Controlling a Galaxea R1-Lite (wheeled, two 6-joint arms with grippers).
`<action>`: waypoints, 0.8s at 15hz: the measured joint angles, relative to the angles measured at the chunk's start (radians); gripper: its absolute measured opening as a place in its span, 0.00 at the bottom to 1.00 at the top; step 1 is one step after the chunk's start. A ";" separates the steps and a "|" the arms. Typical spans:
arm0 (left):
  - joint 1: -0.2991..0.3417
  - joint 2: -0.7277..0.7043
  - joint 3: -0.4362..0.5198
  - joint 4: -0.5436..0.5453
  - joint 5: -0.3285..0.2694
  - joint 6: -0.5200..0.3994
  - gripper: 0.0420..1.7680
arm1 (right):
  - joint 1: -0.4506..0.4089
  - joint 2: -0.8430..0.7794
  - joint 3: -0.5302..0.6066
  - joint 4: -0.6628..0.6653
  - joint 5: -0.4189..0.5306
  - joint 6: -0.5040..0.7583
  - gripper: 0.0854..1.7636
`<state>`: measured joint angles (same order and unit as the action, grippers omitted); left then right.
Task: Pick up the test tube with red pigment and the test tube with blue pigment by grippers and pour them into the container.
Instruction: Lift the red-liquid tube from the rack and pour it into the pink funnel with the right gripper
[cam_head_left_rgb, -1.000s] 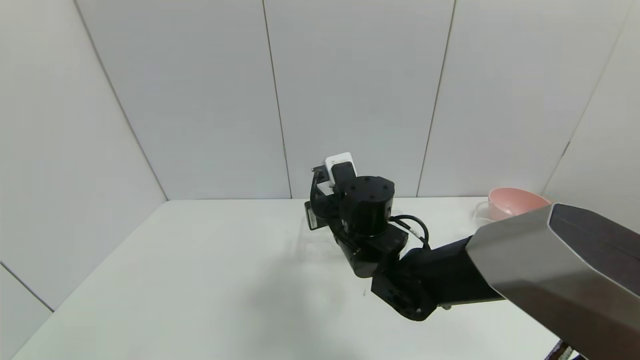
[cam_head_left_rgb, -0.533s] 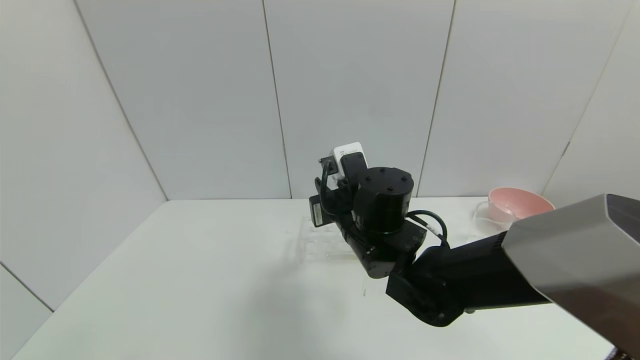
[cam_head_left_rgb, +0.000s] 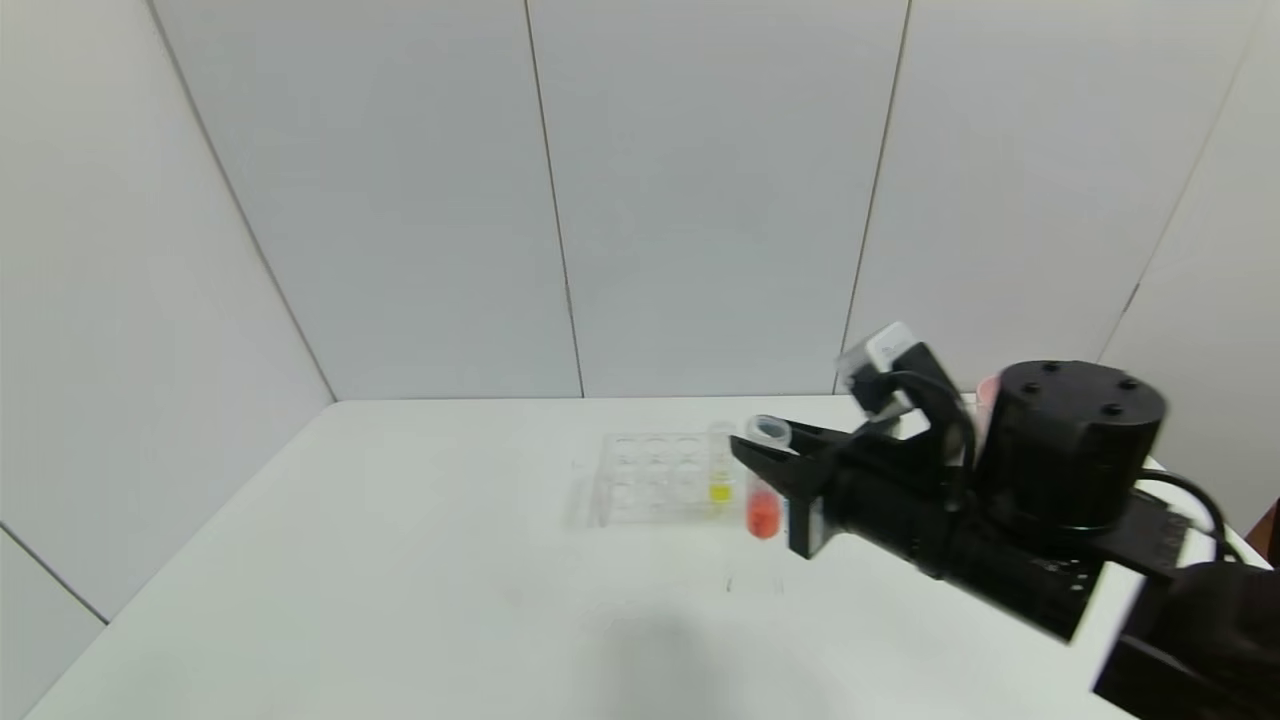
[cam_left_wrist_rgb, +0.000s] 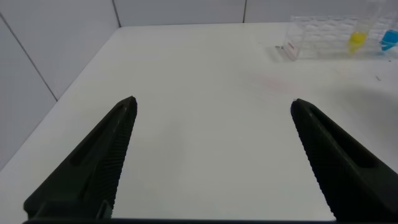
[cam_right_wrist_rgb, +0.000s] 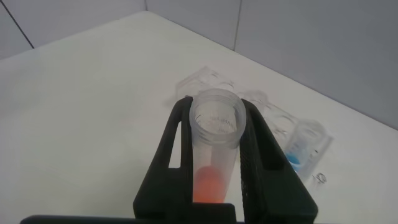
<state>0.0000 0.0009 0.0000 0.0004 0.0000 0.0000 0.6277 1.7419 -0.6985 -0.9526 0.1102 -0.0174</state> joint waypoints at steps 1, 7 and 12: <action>0.000 0.000 0.000 0.000 0.000 0.000 1.00 | -0.079 -0.060 0.056 0.006 0.083 0.000 0.24; 0.000 0.000 0.000 0.001 0.000 0.000 1.00 | -0.660 -0.258 0.161 0.131 0.622 -0.043 0.24; 0.000 0.000 0.000 0.001 0.000 0.000 1.00 | -0.966 -0.211 0.076 0.157 0.878 -0.177 0.24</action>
<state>0.0000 0.0009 0.0000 0.0013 0.0000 0.0000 -0.3381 1.5313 -0.6223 -0.7957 0.9879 -0.1949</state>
